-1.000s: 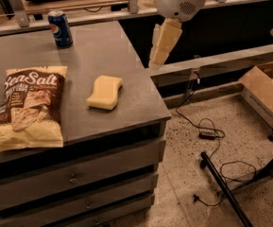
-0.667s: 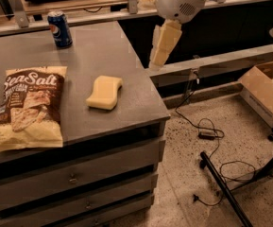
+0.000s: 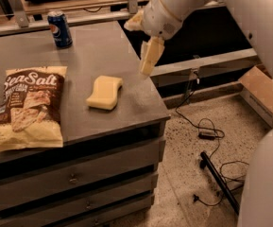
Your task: Move sponge near pepsi can
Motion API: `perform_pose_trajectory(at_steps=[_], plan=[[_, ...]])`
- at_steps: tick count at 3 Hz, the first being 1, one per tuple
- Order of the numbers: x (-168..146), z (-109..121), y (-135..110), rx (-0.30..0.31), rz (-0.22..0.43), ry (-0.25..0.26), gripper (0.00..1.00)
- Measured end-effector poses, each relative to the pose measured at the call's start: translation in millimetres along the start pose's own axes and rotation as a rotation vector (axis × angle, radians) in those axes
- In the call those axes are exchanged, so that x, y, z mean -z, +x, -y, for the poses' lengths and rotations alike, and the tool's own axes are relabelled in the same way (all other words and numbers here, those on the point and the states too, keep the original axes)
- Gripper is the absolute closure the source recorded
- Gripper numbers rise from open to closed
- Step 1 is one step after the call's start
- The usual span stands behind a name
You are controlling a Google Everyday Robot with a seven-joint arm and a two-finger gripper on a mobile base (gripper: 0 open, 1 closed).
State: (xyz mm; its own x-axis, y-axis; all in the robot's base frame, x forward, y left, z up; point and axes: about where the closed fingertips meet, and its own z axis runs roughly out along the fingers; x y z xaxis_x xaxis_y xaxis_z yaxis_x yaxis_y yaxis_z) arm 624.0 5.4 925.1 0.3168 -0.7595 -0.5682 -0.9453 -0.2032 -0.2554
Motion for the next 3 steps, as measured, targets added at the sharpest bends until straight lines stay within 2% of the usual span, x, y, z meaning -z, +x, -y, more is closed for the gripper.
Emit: perform_pose_trajectory(at_steps=[1, 2, 3], plan=[[-32, 0, 7, -0.010, 0.080, -0.037, 0.00], [-82, -12, 1, -0.010, 0.194, -0.114, 0.00], [-104, -19, -6, 0.002, 0.248, -0.158, 0.00]])
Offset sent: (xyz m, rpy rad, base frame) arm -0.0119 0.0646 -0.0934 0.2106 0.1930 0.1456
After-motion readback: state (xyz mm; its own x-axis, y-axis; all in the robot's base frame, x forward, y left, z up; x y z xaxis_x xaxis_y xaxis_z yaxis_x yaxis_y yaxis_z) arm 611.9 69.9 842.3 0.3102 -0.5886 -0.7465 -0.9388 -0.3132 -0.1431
